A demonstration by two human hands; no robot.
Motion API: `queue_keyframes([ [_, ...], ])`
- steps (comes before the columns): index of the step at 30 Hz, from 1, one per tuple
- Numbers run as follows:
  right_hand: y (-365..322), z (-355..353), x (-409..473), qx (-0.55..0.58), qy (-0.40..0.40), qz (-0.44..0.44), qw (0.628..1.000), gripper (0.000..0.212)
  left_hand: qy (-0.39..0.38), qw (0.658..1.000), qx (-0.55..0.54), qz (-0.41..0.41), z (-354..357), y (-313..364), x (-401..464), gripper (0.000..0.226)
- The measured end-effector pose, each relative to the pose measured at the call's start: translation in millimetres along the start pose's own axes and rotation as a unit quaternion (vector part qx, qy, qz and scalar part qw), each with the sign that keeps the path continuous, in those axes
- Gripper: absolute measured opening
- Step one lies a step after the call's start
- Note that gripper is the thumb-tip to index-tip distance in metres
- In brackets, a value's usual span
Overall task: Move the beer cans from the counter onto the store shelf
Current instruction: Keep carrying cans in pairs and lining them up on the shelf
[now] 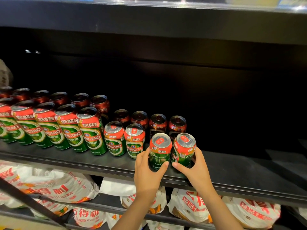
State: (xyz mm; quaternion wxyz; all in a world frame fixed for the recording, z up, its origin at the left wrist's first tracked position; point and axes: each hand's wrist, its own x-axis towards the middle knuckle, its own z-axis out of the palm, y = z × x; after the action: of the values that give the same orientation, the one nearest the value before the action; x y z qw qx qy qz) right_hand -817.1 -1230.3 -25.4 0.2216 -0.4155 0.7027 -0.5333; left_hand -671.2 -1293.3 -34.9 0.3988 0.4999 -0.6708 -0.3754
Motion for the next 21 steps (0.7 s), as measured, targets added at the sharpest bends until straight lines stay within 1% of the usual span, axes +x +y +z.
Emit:
queue_keyframes([
  [5,2.4,0.8,0.8,-0.011,0.011,0.001,1.000,0.078,-0.031,0.998,-0.040,-0.027,-1.3,-3.2,-1.0,0.070],
  [10,3.0,-1.4,-0.4,-0.025,-0.005,0.002,1.000,0.076,-0.005,0.996,-0.073,-0.052,-0.6,4.6,-1.4,0.060],
  [12,2.4,-1.9,0.1,-0.023,-0.014,0.003,1.000,0.075,0.011,0.997,-0.067,-0.048,0.1,6.1,-0.8,0.063],
  [16,-0.6,-2.1,0.7,-0.009,-0.022,0.008,1.000,0.077,0.028,0.999,-0.014,-0.027,2.7,4.1,0.7,0.078],
  [19,-1.6,-0.8,0.1,0.001,-0.012,0.012,1.000,0.082,0.028,0.999,0.000,-0.019,3.5,5.5,1.3,0.072],
  [21,0.5,-0.5,0.8,0.001,-0.002,0.013,1.000,0.081,0.026,0.999,-0.004,-0.025,3.6,6.0,1.4,0.070],
])
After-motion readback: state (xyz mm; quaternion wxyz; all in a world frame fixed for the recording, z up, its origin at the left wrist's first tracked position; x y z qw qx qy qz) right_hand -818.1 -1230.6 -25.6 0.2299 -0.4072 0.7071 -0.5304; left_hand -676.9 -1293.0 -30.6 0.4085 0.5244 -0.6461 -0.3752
